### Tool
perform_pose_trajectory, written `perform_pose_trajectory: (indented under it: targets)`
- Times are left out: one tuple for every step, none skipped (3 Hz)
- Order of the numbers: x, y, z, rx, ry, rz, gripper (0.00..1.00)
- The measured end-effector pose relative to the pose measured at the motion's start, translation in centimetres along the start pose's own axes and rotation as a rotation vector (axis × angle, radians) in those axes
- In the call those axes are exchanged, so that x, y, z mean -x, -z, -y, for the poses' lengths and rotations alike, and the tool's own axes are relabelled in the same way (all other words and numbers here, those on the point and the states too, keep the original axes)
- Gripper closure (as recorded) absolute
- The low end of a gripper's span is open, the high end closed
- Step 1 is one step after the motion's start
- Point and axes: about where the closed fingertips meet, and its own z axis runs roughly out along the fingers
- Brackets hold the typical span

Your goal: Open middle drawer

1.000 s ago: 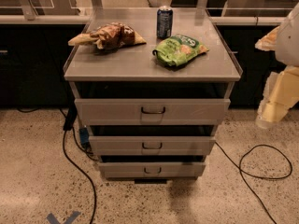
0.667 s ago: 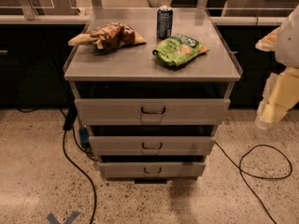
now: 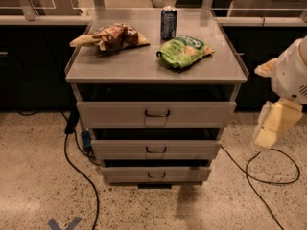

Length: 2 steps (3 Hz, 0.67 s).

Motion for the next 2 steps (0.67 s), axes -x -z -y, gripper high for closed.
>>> perform_pose_trajectory:
  targets:
    - [-0.2,-3.6,-0.8,0.024,0.000,0.017,0.00]
    - [-0.2,-9.4,-1.3,0.093,0.030,0.079,0.00]
